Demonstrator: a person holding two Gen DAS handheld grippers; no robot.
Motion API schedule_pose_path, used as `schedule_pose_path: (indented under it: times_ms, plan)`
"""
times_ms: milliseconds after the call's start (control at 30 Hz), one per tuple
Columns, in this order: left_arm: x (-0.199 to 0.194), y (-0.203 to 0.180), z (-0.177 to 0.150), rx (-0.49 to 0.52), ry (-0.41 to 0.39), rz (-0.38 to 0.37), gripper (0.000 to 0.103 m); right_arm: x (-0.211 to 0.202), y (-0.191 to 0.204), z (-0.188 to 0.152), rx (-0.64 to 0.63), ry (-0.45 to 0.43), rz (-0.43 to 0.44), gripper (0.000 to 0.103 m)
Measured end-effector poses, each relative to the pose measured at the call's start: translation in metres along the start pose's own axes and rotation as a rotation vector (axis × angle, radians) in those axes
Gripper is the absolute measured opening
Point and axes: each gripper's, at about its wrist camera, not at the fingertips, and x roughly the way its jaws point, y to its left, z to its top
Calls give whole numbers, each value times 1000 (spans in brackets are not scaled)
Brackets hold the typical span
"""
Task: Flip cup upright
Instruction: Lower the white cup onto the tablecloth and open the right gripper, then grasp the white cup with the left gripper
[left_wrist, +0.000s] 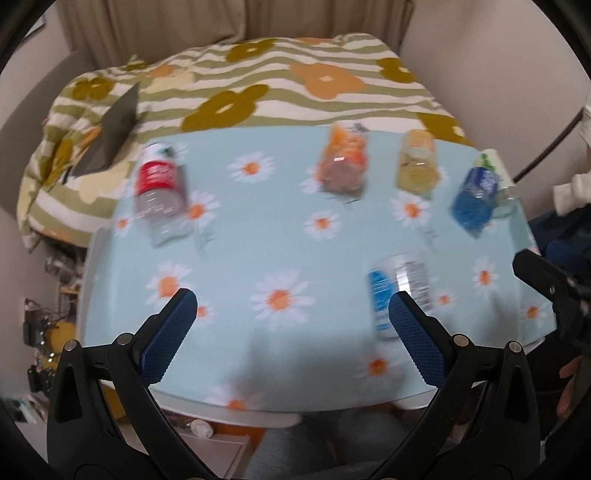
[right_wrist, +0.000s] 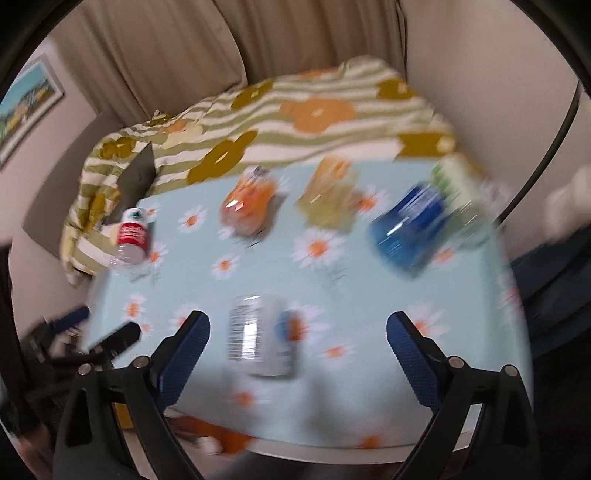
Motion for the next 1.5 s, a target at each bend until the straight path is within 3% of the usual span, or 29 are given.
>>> schedule_pose_path:
  times_ms: [133,233,500,733,867,933,967,1000,1067,1300,1400,1500]
  plan:
    - [20,-35,12,29,65,-32,103,-16,-15,3,-187,-61,-157,96]
    - [42,-56,17,34,141,-37,103,-13,-33,4,-262,-75,-205,96]
    - [88,-74,31,-48,307,-46,103,14,-72,5,-244,-46,-98,96]
    - [112,-78,27,-132,405,-49,102,32,-88,5,-225,-16,-31,96]
    - [121,-78,24,-155,440,-37,98,40,-93,7,-234,-8,-12,96]
    - [125,-78,23,-155,454,-26,93,46,-94,7,-232,1,-2,96]
    - [126,-78,23,-157,460,-29,85,48,-95,7,-230,5,4,96]
    - [128,-78,22,-159,464,-31,76,51,-95,7,-229,9,11,96]
    - [133,-81,21,-159,476,-40,68,55,-95,8,-230,15,15,96]
    - [125,-78,23,-135,455,-71,64,55,-92,9,-234,13,15,96]
    - [104,-73,27,-106,392,-98,64,49,-90,11,-228,3,9,96]
    - [80,-68,24,-76,265,-98,64,39,-87,14,-214,-15,4,96]
